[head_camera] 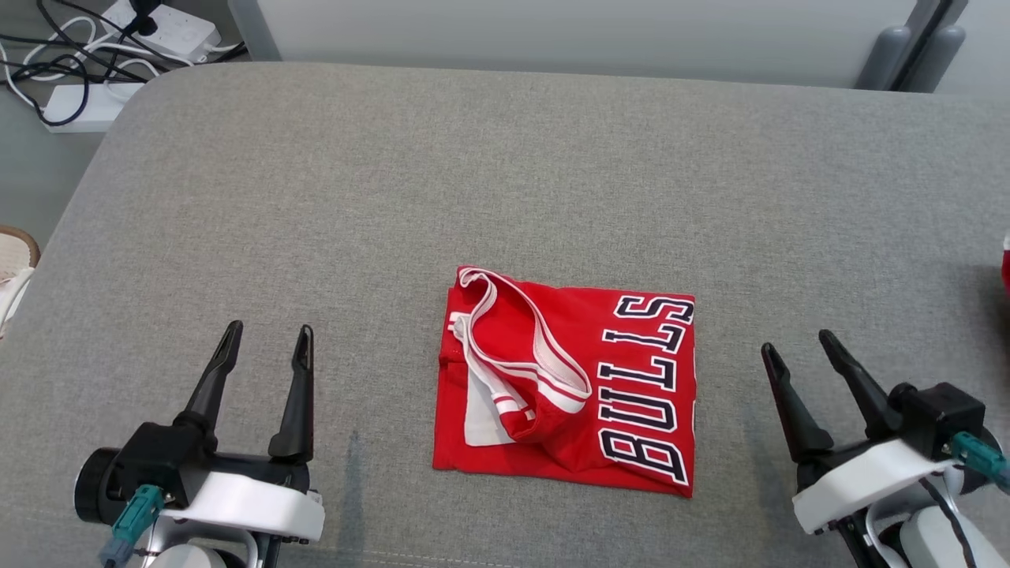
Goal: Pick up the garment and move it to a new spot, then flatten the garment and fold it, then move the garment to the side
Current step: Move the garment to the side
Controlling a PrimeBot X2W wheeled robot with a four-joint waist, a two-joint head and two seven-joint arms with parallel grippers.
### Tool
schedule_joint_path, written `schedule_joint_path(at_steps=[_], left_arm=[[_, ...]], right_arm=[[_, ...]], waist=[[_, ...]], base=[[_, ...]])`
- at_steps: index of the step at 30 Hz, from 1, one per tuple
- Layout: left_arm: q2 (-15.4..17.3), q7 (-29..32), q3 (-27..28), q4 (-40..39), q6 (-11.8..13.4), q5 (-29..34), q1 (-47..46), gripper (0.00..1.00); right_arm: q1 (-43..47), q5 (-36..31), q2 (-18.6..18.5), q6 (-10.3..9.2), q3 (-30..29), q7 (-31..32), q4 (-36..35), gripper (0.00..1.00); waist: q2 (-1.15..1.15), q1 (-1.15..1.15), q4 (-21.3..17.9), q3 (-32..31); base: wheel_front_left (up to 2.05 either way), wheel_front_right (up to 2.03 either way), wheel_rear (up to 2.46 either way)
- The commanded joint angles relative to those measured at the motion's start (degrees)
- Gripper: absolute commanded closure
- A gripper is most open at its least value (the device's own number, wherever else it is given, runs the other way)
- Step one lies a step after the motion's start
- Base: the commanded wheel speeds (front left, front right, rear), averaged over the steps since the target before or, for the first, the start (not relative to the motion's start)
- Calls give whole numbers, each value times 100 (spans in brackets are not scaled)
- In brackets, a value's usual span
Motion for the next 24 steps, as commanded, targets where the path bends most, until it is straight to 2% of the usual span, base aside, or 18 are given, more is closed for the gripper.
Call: schedule_joint_path(at_steps=[1,7,14,24], left_arm=[[186,13,263,-177,59,-29,-102,0],[247,84,289,-287,123,-48,-11,0],[187,113,168,-388,133,-28,-37,0],[66,101,30,-298,123,-32,-102,0]], right_arm=[[67,-82,-2,0,28,-85,-124,0],[182,-94,155,0,-18,-99,15,0],[-85,160,144,0,258,27,571,0],[-578,934,240,0,840,289,1376,0]], waist=[[0,0,-30,-31],[0,0,-29,-89],[0,0,247,-16],[0,0,548,72]], base=[[0,0,0],[0,0,0],[0,0,0],[0,0,0]])
